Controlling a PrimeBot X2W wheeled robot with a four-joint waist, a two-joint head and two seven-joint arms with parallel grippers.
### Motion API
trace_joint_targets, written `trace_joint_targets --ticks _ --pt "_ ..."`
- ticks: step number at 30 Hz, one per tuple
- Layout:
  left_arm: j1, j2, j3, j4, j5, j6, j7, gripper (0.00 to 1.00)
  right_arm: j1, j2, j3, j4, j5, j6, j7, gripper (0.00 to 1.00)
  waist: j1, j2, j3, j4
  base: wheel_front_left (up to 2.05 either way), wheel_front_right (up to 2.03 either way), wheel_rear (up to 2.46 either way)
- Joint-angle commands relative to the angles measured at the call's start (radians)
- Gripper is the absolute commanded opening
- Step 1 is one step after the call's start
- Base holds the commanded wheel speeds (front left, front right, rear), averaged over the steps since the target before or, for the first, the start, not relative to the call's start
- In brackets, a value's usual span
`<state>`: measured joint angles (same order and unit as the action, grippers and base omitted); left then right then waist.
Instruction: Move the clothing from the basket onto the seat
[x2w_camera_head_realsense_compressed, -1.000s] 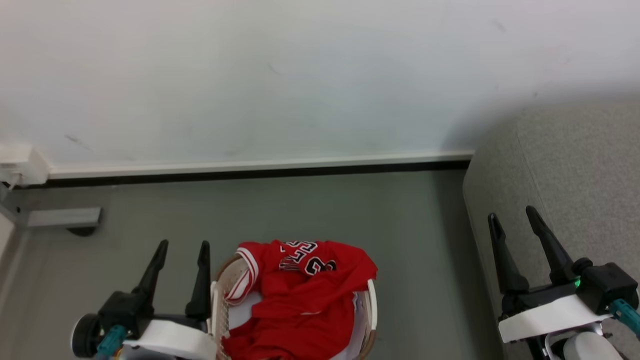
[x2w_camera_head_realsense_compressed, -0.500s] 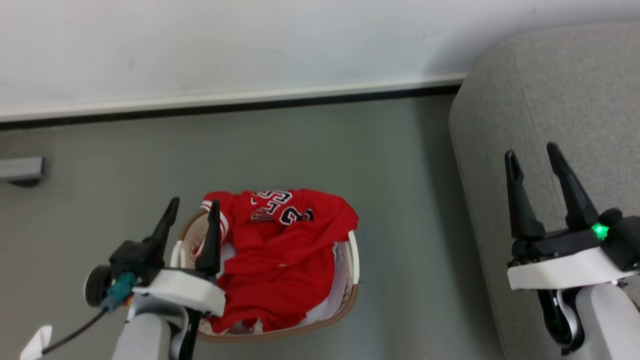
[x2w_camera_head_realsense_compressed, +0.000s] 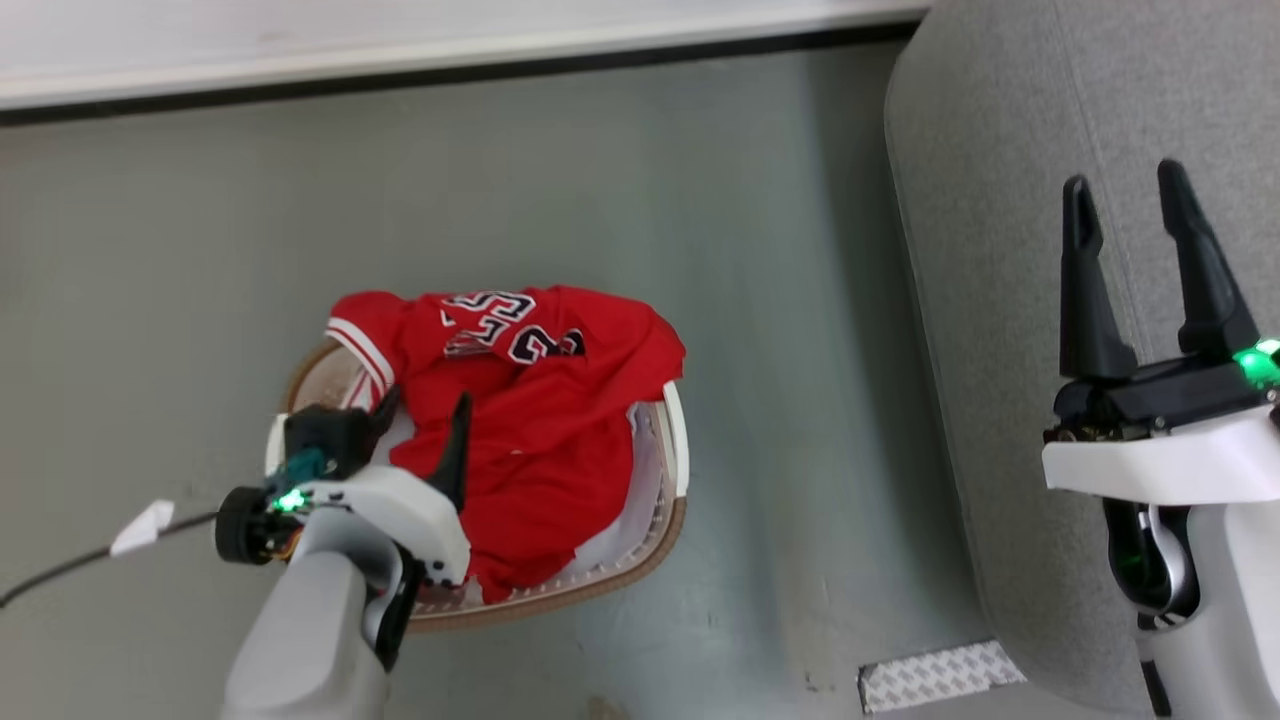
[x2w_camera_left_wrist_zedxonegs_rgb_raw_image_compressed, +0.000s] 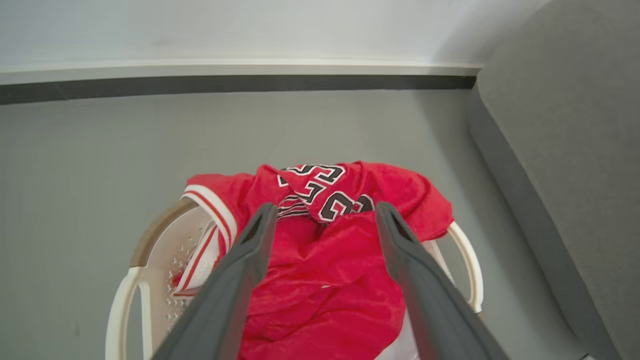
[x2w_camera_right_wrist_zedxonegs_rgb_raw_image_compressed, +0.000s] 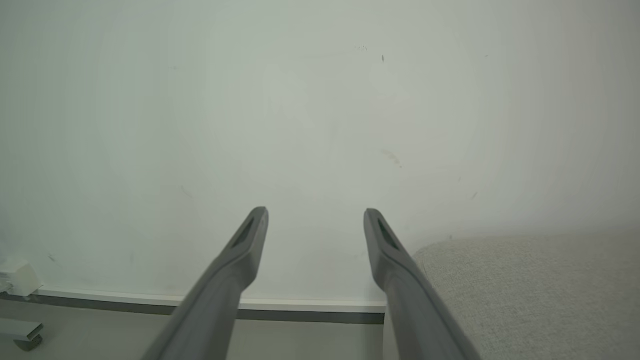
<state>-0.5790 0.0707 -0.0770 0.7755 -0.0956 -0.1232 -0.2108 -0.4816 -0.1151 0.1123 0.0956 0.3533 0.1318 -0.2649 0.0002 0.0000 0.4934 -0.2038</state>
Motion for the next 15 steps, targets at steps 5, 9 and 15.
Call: trace_joint_targets --ticks 5,9,15 --pt "-0.112 0.017 -0.040 0.162 -0.017 -0.005 0.089 1.00 -0.043 0.010 -0.002 -0.034 0.009 -0.002 0.001 1.00 -0.0002 0.0000 0.080 -0.034 0.00 0.00 0.00" --pt "-0.158 0.031 -0.062 0.243 -0.016 -0.007 0.137 1.00 -0.057 0.017 -0.003 -0.045 0.012 -0.002 0.001 1.00 -0.0002 0.0000 0.110 -0.049 0.00 0.00 0.00" --pt "-0.229 0.065 -0.095 0.381 -0.014 -0.007 0.222 1.00 -0.082 0.028 -0.003 -0.065 0.019 -0.002 0.001 1.00 -0.0002 0.0000 0.171 -0.089 0.00 0.00 0.00"
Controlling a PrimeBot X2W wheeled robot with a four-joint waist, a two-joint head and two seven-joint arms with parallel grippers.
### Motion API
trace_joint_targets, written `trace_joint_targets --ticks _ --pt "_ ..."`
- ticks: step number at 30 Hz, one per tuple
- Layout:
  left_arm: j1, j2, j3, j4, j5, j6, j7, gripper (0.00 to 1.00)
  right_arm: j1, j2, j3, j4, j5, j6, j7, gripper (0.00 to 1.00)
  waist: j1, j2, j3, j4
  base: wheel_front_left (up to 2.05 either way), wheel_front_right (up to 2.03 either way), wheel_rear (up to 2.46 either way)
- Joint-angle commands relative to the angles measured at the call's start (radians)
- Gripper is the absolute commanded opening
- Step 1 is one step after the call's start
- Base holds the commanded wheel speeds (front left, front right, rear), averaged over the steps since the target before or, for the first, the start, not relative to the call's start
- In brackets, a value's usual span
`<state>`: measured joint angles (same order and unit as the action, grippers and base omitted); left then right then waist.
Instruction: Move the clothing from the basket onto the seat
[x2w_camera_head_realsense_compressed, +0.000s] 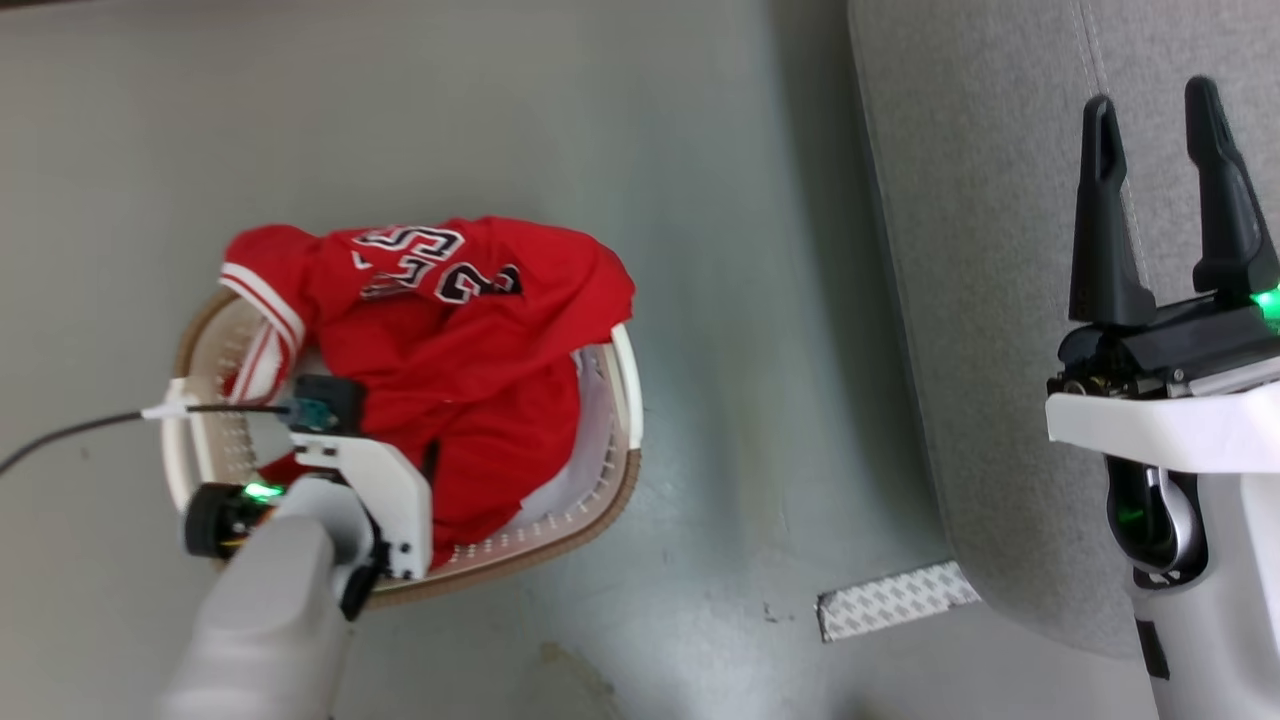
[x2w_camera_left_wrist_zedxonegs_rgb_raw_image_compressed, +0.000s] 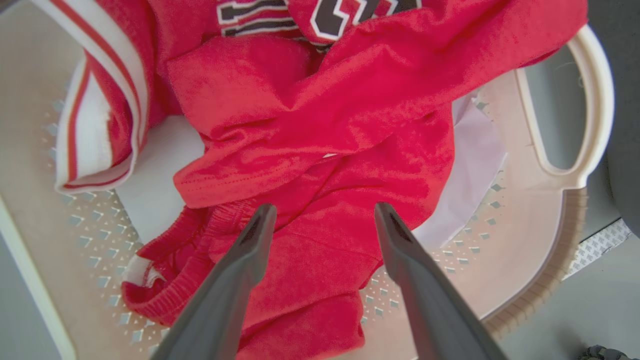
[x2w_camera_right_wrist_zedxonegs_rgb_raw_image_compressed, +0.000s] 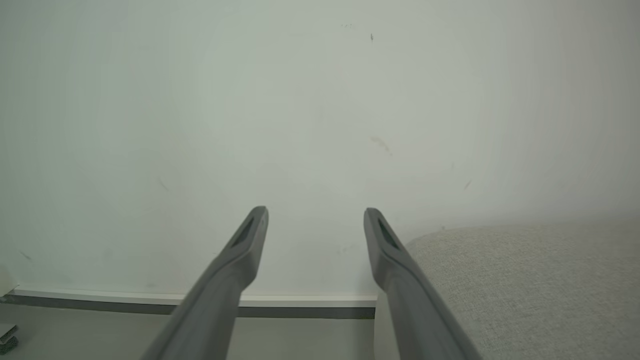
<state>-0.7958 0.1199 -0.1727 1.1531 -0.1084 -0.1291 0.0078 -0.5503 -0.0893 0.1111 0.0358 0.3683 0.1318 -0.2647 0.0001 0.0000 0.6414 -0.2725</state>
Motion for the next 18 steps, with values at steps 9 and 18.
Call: trace_joint_targets --ticks 9,18 --pt "-0.090 0.092 -0.027 0.100 0.022 0.017 0.068 1.00 -0.055 0.019 0.015 -0.040 0.017 -0.002 0.001 1.00 -0.0001 0.0000 0.124 -0.085 0.00 0.00 0.00" --pt "-0.127 0.145 -0.071 0.127 0.041 0.015 0.184 1.00 -0.076 0.032 0.017 -0.062 0.017 -0.002 0.001 1.00 -0.0001 0.0000 0.198 -0.123 0.00 0.00 0.00"
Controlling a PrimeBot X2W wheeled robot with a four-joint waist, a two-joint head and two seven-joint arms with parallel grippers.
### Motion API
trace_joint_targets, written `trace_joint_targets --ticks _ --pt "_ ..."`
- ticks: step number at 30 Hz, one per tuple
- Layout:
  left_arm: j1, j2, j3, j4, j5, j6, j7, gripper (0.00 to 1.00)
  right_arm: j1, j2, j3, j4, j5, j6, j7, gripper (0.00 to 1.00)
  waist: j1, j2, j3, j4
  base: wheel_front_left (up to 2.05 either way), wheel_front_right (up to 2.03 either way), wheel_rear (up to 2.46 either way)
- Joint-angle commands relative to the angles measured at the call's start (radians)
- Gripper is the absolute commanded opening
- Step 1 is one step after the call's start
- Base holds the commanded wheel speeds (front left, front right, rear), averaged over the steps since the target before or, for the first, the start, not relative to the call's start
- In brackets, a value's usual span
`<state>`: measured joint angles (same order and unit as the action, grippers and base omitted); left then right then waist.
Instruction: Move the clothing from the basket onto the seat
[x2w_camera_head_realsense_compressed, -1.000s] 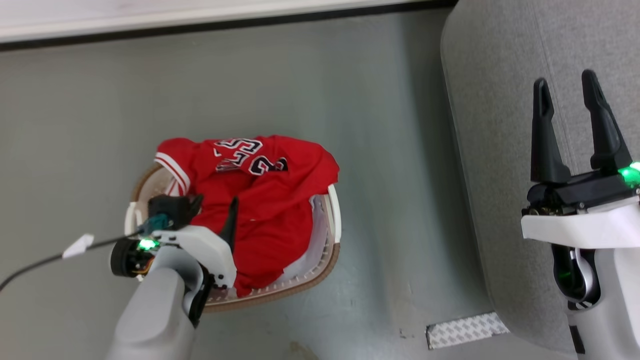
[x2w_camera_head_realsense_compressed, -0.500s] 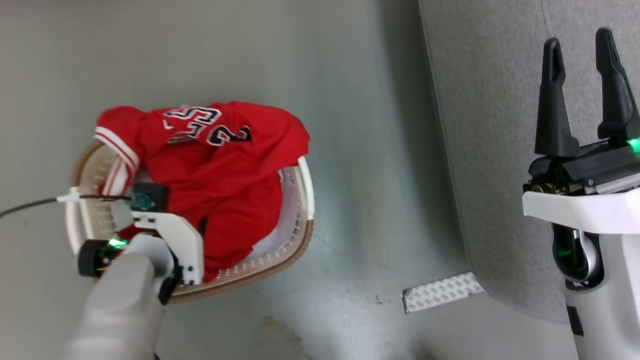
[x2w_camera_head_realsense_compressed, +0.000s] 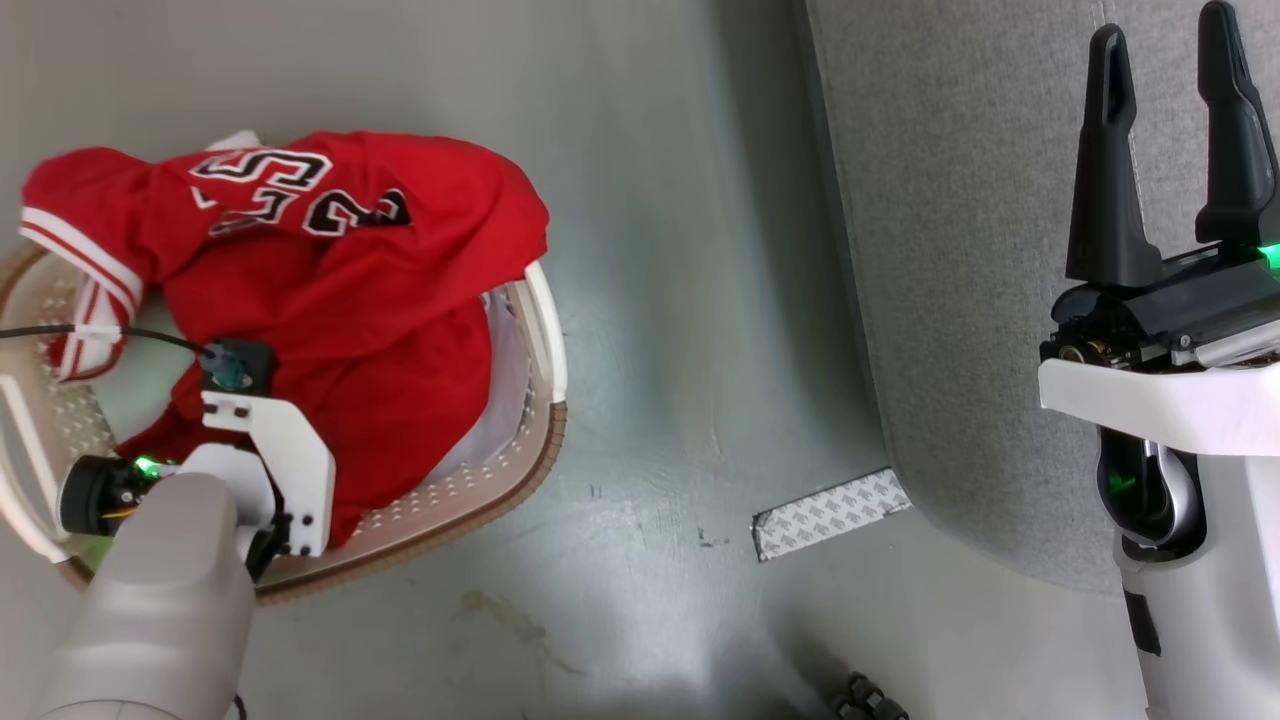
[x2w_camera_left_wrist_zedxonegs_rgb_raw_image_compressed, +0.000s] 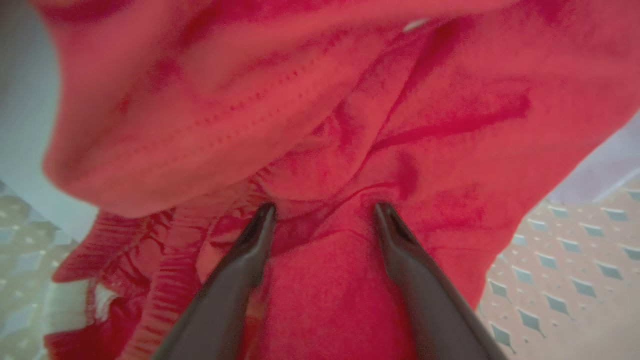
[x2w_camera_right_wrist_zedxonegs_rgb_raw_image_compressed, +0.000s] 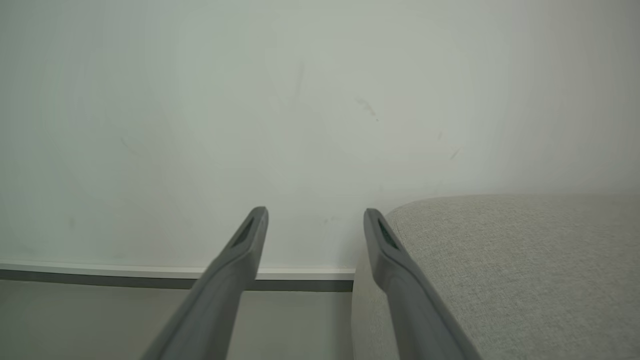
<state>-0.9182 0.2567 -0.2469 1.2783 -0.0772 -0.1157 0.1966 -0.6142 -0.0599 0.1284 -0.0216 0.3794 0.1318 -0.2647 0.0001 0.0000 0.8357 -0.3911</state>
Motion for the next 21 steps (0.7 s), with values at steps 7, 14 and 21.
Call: trace_joint_targets --ticks 7,14,21 --pt "0.011 0.014 -0.042 0.009 0.001 -0.014 0.114 1.00 -0.017 0.007 -0.002 -0.010 0.005 -0.002 0.001 1.00 -0.0001 0.0000 0.023 -0.011 0.00 0.00 0.00" --pt "0.007 0.005 -0.077 0.011 -0.041 -0.015 0.131 0.00 -0.013 0.008 -0.006 -0.004 -0.006 -0.002 0.001 1.00 -0.0001 0.0000 0.020 -0.003 0.00 0.00 0.00" --pt "0.025 -0.008 -0.131 -0.007 -0.089 -0.014 0.067 0.00 -0.009 0.009 -0.012 0.008 -0.016 -0.002 0.001 1.00 -0.0001 0.0000 -0.034 0.024 0.00 0.00 0.00"
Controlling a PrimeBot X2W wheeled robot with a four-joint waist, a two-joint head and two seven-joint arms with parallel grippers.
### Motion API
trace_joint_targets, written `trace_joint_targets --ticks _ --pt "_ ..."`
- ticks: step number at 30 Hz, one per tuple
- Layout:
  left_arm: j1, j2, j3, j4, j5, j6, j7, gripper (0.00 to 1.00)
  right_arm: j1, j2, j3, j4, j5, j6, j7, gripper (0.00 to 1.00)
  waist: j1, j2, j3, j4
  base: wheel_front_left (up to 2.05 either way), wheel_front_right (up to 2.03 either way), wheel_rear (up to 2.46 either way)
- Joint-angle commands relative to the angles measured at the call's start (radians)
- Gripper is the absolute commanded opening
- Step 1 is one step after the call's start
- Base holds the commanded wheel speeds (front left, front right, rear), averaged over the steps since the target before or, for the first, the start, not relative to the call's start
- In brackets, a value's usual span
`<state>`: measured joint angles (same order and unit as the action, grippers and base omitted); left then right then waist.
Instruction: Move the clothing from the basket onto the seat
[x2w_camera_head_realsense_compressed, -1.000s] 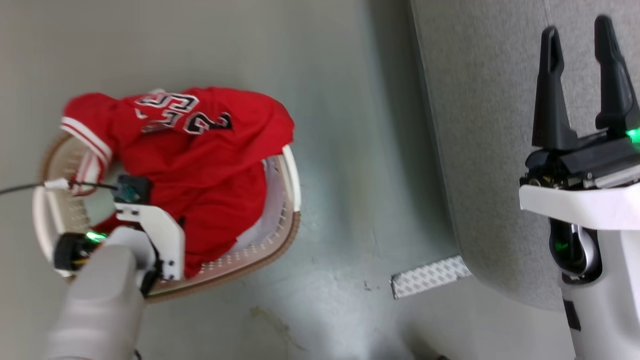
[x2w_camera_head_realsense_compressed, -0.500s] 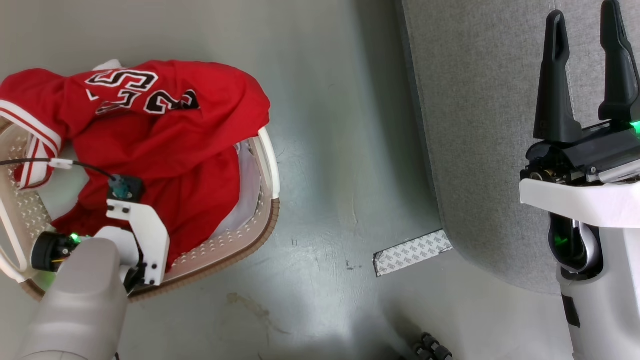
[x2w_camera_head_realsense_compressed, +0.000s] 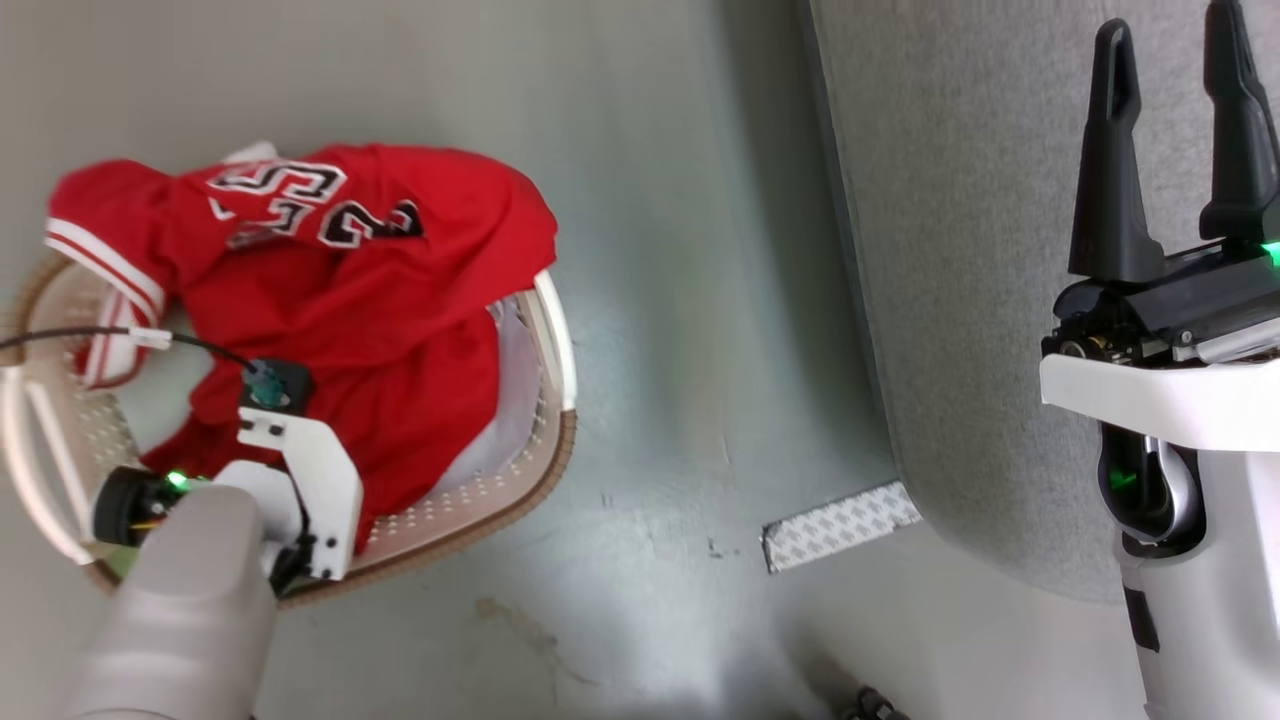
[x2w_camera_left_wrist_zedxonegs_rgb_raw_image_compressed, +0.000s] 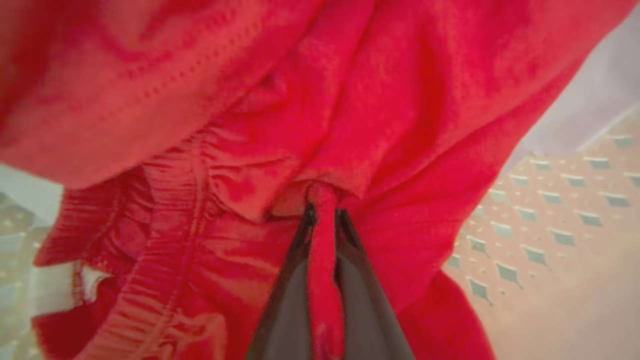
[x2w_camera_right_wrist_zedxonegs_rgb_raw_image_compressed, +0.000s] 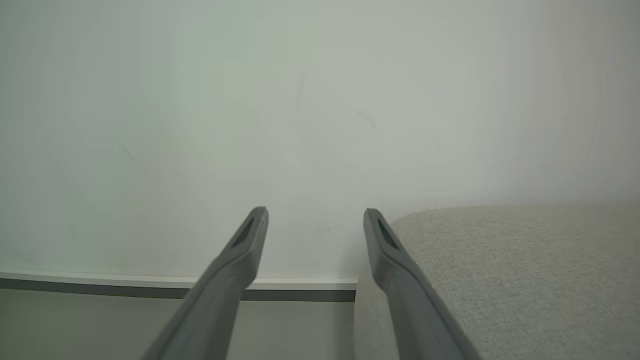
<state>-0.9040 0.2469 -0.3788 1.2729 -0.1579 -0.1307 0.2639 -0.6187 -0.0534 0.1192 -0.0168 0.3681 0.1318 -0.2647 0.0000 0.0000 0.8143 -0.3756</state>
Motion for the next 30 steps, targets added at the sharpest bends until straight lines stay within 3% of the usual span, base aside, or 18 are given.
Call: trace_joint_targets --ticks 1,10,18,30 --pt "0.016 -0.004 -0.005 -0.004 -0.021 0.001 -0.013 0.00 -0.002 0.002 -0.003 0.005 -0.006 -0.002 0.001 1.00 0.0000 0.0000 -0.027 0.014 0.00 0.00 0.00" --pt "0.084 -0.076 -0.107 -0.064 -0.122 0.001 -0.148 0.00 0.045 -0.039 -0.010 0.036 -0.016 -0.002 0.001 1.00 0.0000 0.0000 -0.204 0.096 0.00 0.00 0.00" --pt "0.168 -0.106 -0.214 -0.125 -0.239 0.001 -0.255 0.00 0.116 -0.070 -0.006 0.067 -0.011 -0.002 0.001 1.00 0.0000 0.0000 -0.389 0.170 0.00 0.00 0.00" --pt "0.258 -0.084 -0.356 -0.247 -0.371 0.001 -0.381 0.00 0.235 -0.101 0.006 0.111 0.006 -0.002 0.001 1.00 0.0000 0.0000 -0.635 0.281 0.00 0.00 0.00"
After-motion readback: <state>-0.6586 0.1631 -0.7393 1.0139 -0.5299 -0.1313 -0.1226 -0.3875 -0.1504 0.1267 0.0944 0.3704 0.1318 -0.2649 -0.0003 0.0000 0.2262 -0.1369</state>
